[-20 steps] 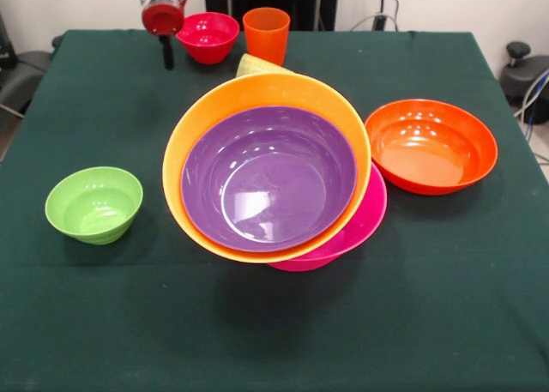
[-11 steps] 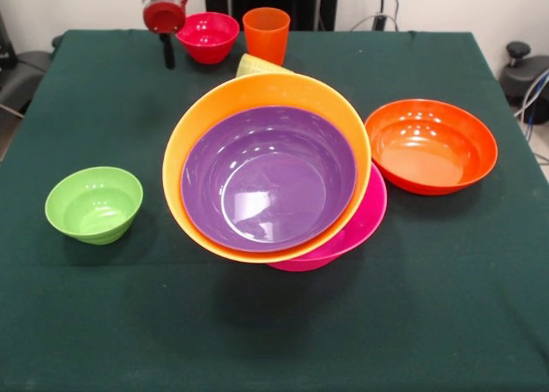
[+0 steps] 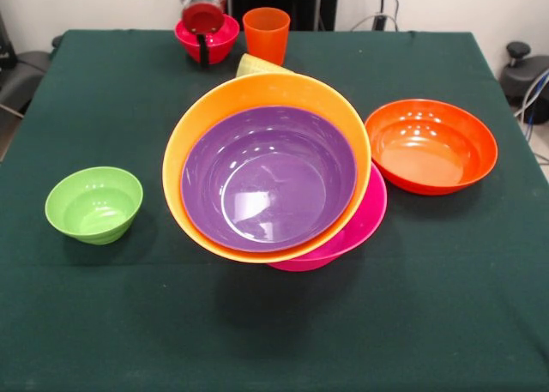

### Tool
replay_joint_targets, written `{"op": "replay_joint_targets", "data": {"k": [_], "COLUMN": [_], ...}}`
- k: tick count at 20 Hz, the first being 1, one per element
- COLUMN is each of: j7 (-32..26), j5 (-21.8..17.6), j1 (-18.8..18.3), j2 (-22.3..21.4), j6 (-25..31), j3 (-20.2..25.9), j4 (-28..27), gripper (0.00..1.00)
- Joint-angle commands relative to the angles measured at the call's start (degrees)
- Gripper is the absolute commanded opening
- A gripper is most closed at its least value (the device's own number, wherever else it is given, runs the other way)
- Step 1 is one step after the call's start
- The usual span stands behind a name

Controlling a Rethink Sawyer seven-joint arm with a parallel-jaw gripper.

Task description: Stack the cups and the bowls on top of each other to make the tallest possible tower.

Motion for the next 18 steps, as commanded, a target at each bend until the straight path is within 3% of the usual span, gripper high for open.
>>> {"op": "replay_joint_targets", "data": {"k": [1,7,13,18], "j7": [14.02,9.92,6.08,6.08], "j5": [7.17,10.28,10.36,10.41], "j1": [4.58,3.29,0.92,1.93], "j2": [0.59,0.70,-0.40,-1.64], "j6": [-0.56,-1.06,-1.65,-0.52], "j3": [-0.27,-0.36,0.28,0.19], "j4": [4.36,4.78,5.90,5.84], "gripper": [1.00,1.00,1.00,1.00]}}
